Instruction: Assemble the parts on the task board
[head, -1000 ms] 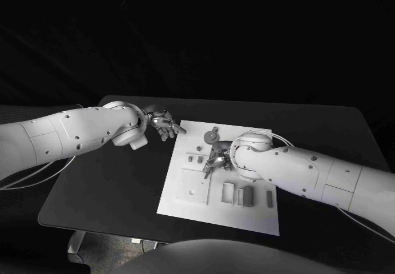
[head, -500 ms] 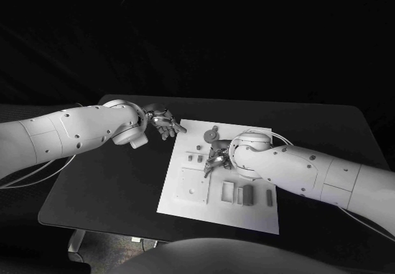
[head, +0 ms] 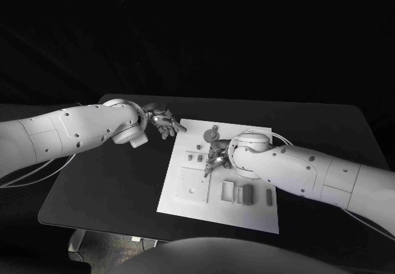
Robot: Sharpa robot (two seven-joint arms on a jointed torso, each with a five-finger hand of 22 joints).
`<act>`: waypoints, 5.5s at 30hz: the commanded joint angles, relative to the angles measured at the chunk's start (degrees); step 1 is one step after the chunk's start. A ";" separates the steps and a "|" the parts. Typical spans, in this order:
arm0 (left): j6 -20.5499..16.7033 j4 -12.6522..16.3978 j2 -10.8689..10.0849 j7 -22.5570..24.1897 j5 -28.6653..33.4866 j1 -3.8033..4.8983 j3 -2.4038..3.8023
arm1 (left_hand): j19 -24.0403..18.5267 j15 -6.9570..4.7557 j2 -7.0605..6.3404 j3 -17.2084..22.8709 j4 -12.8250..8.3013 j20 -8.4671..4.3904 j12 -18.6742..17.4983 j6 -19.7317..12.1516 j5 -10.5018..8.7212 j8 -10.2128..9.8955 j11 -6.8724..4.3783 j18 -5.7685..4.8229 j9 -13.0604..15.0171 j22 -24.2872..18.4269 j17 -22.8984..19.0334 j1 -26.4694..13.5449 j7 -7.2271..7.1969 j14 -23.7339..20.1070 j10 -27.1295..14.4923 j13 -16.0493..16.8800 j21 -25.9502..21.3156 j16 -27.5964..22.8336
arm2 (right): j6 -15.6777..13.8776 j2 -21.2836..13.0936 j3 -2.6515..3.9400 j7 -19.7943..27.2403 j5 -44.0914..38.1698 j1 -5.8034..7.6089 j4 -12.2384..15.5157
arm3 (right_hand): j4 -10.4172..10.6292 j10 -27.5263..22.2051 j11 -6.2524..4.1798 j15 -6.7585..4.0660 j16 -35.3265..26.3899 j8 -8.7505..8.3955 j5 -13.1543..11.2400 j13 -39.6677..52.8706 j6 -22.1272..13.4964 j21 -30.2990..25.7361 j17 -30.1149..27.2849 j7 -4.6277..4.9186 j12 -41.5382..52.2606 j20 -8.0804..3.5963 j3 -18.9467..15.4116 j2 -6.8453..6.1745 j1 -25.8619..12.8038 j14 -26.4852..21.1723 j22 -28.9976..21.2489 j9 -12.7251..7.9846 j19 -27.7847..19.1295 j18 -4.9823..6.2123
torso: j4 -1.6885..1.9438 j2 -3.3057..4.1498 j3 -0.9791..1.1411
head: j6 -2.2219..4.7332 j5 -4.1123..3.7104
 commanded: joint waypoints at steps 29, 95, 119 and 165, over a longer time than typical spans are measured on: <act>0.35 -0.03 0.09 0.06 0.02 0.13 0.05 | -0.11 0.12 0.55 0.38 -0.11 0.04 -0.42 0.39 -0.17 -0.27 0.04 0.84 0.08 0.15 -0.07 0.21 -0.14 -0.19 -0.22 0.18 -0.29 0.42 | -3.83 -1.64 -0.49 3.49 -3.34 -0.42 1.10 | -0.39 1.06 -0.98 -0.53 0.48 0.86 1.37 -0.12 1.56 0.72 -0.09 -0.37 -0.19 0.01 1.65 4.33 7.73 0.02 1.09 0.97 -0.72 0.56 | -0.06 -0.01 0.05 | 0.01 -0.09; 2.39 13.00 -0.13 -0.04 44.38 0.07 -4.37 | -1.33 0.75 4.82 2.03 6.19 0.63 -3.46 -6.97 -0.22 -5.05 1.43 0.96 -2.12 1.33 -0.01 -3.82 2.33 -2.07 -2.54 0.77 -2.04 0.62 | -31.69 -18.11 2.34 24.69 5.23 -0.29 14.17 | -0.38 2.11 -1.61 -1.15 0.33 1.67 1.77 -0.48 3.15 1.05 -0.43 -0.99 -0.58 -0.38 2.61 3.52 8.84 0.86 0.84 1.54 0.23 0.56 | -0.08 0.00 0.22 | 5.16 -0.73; 6.53 13.43 0.17 3.49 45.34 0.06 -4.35 | -1.72 1.14 10.52 1.17 -0.18 1.05 -4.08 -6.87 -0.18 -4.47 1.69 0.86 -2.40 2.41 0.31 0.51 1.57 -2.96 -2.99 1.62 -2.71 1.01 | -31.77 -17.47 2.38 24.32 4.85 -0.31 14.20 | -0.37 2.14 -1.62 -1.26 0.28 1.65 1.74 -0.50 3.16 1.05 -0.46 -1.00 -0.63 -0.43 2.66 3.55 8.89 0.92 0.81 1.55 0.33 0.56 | -0.05 0.01 0.12 | 5.05 -0.97; 4.61 13.27 0.23 4.42 43.65 0.06 -4.35 | -0.96 0.98 12.64 11.57 0.05 0.95 -3.49 -1.63 -0.24 -1.70 0.45 0.34 -2.27 4.69 0.47 11.11 1.20 -2.29 -0.10 2.68 -2.69 1.97 | -31.48 -17.14 2.38 24.27 4.79 -0.31 14.98 | -0.37 2.22 -1.65 -1.42 0.23 1.63 1.74 -0.49 3.22 1.05 -0.50 -1.02 -0.69 -0.50 2.71 3.53 8.89 1.04 0.76 1.57 0.47 0.56 | -0.05 -0.01 0.13 | 4.94 -1.01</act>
